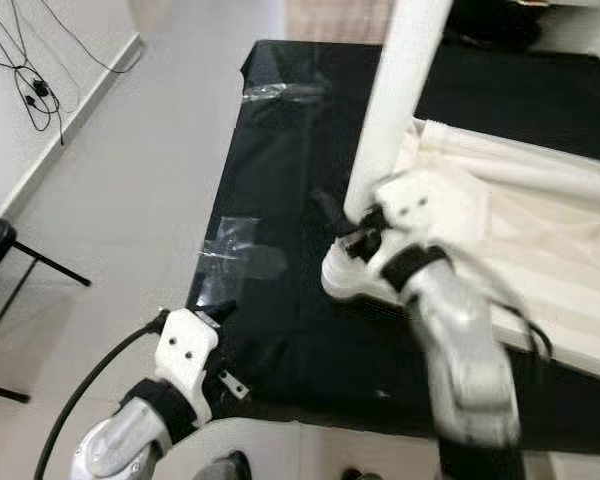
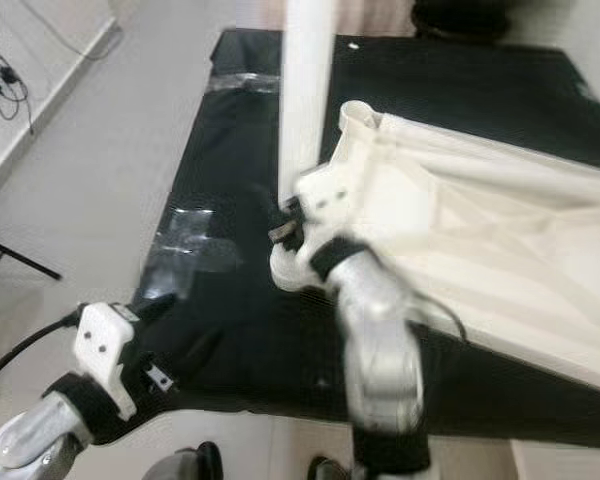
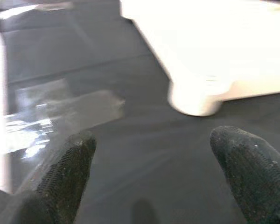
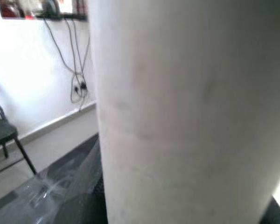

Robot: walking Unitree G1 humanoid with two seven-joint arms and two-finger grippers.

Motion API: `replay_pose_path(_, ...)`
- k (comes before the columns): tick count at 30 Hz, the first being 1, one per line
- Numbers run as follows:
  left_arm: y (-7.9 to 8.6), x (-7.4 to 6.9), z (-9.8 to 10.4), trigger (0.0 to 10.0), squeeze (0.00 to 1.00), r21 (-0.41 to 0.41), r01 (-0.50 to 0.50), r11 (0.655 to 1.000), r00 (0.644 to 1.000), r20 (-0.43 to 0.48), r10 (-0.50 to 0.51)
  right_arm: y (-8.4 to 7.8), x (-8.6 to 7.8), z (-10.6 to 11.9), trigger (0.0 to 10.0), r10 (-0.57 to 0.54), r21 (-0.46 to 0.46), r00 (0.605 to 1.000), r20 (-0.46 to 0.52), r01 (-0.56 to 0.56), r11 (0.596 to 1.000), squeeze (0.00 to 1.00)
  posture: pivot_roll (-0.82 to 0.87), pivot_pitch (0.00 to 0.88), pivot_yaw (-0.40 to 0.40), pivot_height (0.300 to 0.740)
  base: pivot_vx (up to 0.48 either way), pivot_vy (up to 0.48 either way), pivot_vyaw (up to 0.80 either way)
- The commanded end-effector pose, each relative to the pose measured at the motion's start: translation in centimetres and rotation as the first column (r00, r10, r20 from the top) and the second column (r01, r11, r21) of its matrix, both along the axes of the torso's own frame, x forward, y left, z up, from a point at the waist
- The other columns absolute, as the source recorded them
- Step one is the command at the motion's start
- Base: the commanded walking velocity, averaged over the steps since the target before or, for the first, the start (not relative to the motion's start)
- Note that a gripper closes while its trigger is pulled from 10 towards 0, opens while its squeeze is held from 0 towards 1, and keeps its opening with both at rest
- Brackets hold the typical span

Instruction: Building children table

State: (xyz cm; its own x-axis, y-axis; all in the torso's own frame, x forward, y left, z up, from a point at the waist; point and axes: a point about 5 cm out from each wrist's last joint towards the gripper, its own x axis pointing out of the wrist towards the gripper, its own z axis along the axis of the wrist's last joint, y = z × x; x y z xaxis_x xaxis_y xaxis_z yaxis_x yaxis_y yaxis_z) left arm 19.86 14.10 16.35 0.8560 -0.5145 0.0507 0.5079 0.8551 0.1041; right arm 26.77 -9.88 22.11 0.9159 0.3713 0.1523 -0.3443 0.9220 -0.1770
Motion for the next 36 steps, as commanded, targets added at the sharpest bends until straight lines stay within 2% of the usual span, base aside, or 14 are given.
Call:
replay_pose_path(1,0.0,0.1,-0.3,10.0,0.0,-0.003,0.008,1.0,1.0,-0.003,-0.008,-1.1,0.2,-4.7,0.0,-0.15,-0.096,0.962,-0.227,0.131,0.987,0.0,-0.04,0.271,0.001,0.74,0.0,0.0,0.0)
replay_pose_path(6,0.0,0.5,-0.6,10.0,0.0,0.009,0.012,1.0,1.0,0.003,-0.012,1.1,2.1,-3.4,0.7,-0.085,-0.003,0.975,-0.204,0.087,0.996,0.0,-0.03,0.251,0.0,0.74,0.0,0.0,0.0)
replay_pose_path(7,0.0,0.7,-0.6,10.0,0.0,0.009,0.011,1.0,1.0,0.004,-0.011,1.5,2.3,-3.2,10.0,-0.084,0.022,0.975,-0.204,0.09,0.996,0.0,-0.02,0.246,-0.003,0.74,0.0,0.0,0.0)
replay_pose_path(10,0.0,0.9,-0.6,10.0,0.0,0.007,0.011,1.0,1.0,0.006,-0.011,2.1,2.5,-2.7,10.0,-0.05,0.032,0.982,-0.182,0.057,0.998,0.0,-0.02,0.242,-0.006,0.74,0.0,0.0,0.0)
replay_pose_path(11,0.0,1.0,-0.7,10.0,0.0,0.005,0.012,1.0,1.0,0.007,-0.012,2.3,2.5,-2.4,10.0,-0.022,0.061,0.985,-0.171,0.033,0.998,0.95,-0.02,0.24,-0.006,0.74,0.0,0.0,0.0)
replay_pose_path(12,-0.1,1.1,-0.7,10.0,0.0,0.003,0.015,1.0,1.0,0.007,-0.015,2.8,2.5,-2.1,10.0,0.066,0.1,0.985,-0.162,-0.05,0.994,1.0,-0.01,0.234,-0.007,0.74,0.0,0.0,0.0)
replay_pose_path(19,-0.5,1.6,-0.9,10.0,0.0,-0.009,0.048,0.999,0.999,0.004,-0.048,2.8,3.1,-0.6,10.0,0.451,0.125,0.885,-0.115,-0.437,0.891,1.0,0.0,0.215,-0.009,0.74,0.0,0.0,0.0)
replay_pose_path(20,-0.8,1.7,-1.0,10.0,0.0,-0.016,0.072,0.997,0.997,-0.001,-0.072,2.3,3.2,-0.5,10.0,0.56,0.022,0.819,-0.12,-0.562,0.827,0.0,0.0,0.207,-0.011,0.74,0.0,0.0,0.0)
replay_pose_path(24,-1.0,1.7,-1.1,10.0,0.0,-0.02,0.091,0.996,0.996,-0.006,-0.091,1.9,3.5,-0.4,10.0,0.629,-0.026,0.765,-0.137,-0.638,0.77,0.0,0.01,0.201,-0.015,0.74,0.0,0.0,0.0)
replay_pose_path(29,-1.4,1.1,-1.1,10.0,0.0,-0.013,0.124,0.992,0.992,0.003,-0.124,1.6,4.2,-0.2,10.0,0.781,-0.05,0.595,-0.189,-0.801,0.597,0.0,0.02,0.188,-0.023,0.74,0.0,0.0,0.0)
replay_pose_path(33,-2.0,0.2,-1.0,10.0,0.0,-0.008,0.19,0.982,0.982,0.002,-0.19,1.3,5.4,0.1,10.0,0.806,-0.048,0.561,-0.187,-0.825,0.563,0.0,0.03,0.178,-0.027,0.74,0.0,0.0,0.0)
replay_pose_path(34,-2.2,-0.2,-0.9,10.0,0.0,-0.024,0.213,0.977,0.977,-0.004,-0.213,1.3,5.8,0.3,8.5,0.812,-0.043,0.554,-0.182,-0.83,0.556,0.0,0.03,0.18,-0.027,0.74,0.0,0.0,0.0)
replay_pose_path(35,-2.4,-0.5,-0.9,10.0,0.0,-0.033,0.222,0.974,0.975,-0.01,-0.223,1.2,5.9,0.3,4.0,0.824,-0.039,0.534,-0.186,-0.842,0.537,0.0,0.03,0.176,-0.03,0.74,0.0,0.0,0.0)
replay_pose_path(36,-2.4,-0.5,-0.9,10.0,0.0,-0.033,0.222,0.974,0.975,-0.01,-0.223,1.2,5.9,0.3,4.0,0.824,-0.039,0.534,-0.186,-0.842,0.537,0.0,0.03,0.176,-0.03,0.74,0.0,0.0,0.0)
